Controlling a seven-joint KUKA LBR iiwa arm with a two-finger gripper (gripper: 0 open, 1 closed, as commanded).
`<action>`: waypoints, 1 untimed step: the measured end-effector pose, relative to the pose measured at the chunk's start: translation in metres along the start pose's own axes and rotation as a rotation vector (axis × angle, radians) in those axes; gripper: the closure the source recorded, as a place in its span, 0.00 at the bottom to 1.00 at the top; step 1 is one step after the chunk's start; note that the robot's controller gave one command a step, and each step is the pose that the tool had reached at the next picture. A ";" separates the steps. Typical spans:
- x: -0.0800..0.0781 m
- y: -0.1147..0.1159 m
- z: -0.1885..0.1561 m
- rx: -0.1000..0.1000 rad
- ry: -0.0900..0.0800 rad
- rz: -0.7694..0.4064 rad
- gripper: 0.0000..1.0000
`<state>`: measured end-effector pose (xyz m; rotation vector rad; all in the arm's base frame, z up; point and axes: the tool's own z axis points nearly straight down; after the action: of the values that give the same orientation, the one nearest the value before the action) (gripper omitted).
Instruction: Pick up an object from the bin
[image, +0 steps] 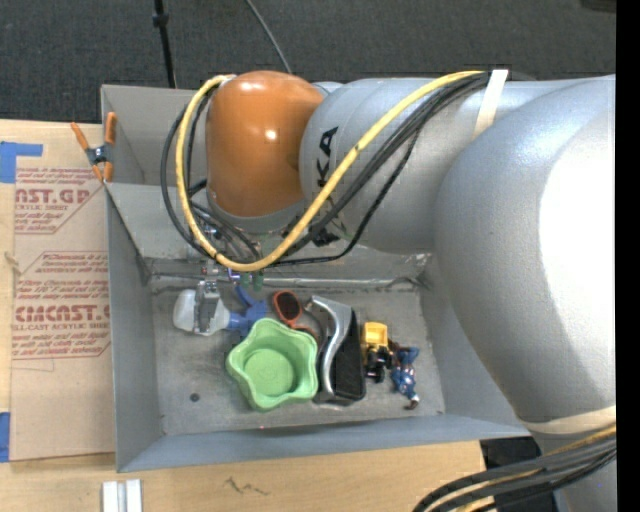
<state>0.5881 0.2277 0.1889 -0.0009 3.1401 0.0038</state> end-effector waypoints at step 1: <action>0.012 -0.001 0.058 -0.002 -0.005 0.048 0.00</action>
Offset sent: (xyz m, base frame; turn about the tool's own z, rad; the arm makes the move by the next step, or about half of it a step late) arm -0.0253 -0.0029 -0.1187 0.0957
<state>0.5765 0.2271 0.1308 0.0747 3.1344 0.0065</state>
